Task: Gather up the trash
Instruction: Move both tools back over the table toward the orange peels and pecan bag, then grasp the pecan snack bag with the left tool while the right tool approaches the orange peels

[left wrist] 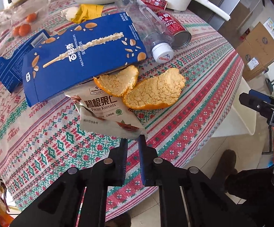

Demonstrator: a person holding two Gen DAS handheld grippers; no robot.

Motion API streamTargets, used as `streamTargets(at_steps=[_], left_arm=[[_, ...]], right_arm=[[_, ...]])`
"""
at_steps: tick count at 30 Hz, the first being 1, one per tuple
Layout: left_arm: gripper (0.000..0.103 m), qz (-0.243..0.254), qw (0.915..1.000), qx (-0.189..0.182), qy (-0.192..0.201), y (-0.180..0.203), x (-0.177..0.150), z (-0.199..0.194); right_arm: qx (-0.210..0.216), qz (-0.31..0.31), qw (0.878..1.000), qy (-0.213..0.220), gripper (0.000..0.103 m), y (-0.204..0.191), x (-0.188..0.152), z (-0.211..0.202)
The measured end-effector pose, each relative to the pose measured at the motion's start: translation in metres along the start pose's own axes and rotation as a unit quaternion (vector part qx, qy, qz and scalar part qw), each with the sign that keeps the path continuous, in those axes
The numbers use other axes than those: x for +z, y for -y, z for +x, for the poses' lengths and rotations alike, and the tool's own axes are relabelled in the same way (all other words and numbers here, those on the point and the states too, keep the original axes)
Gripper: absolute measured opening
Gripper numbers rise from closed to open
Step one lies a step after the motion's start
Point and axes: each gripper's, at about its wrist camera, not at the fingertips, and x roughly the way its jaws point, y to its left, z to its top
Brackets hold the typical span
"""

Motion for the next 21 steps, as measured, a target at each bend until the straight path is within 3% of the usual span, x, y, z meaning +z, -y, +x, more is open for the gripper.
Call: streamTargets(at_steps=[9,13,16,19,21], left_arm=[[0.003,0.0,0.9994,-0.009,0.034,-0.012,-0.016,-0.031],[0.003,-0.026,0.9988,-0.011,0.041,-0.032,-0.026,-0.038],[0.007,-0.077,0.9958,-0.018,0.045,-0.055,-0.028,-0.041],[0.021,-0.128,0.9893,-0.028,0.064,-0.072,-0.03,-0.049],[0.031,-0.141,0.9867,-0.038,0.071,-0.078,-0.03,-0.052]], right_arm=[[0.041,0.009,0.999,-0.005,0.088,-0.03,0.006,0.013],[0.06,0.014,0.998,-0.009,0.088,-0.048,0.009,0.024],[0.079,0.014,0.997,-0.009,0.088,-0.064,0.011,0.033],[0.106,0.023,0.994,-0.017,0.088,-0.077,0.013,0.044],[0.124,0.031,0.992,-0.02,0.083,-0.084,0.015,0.052]])
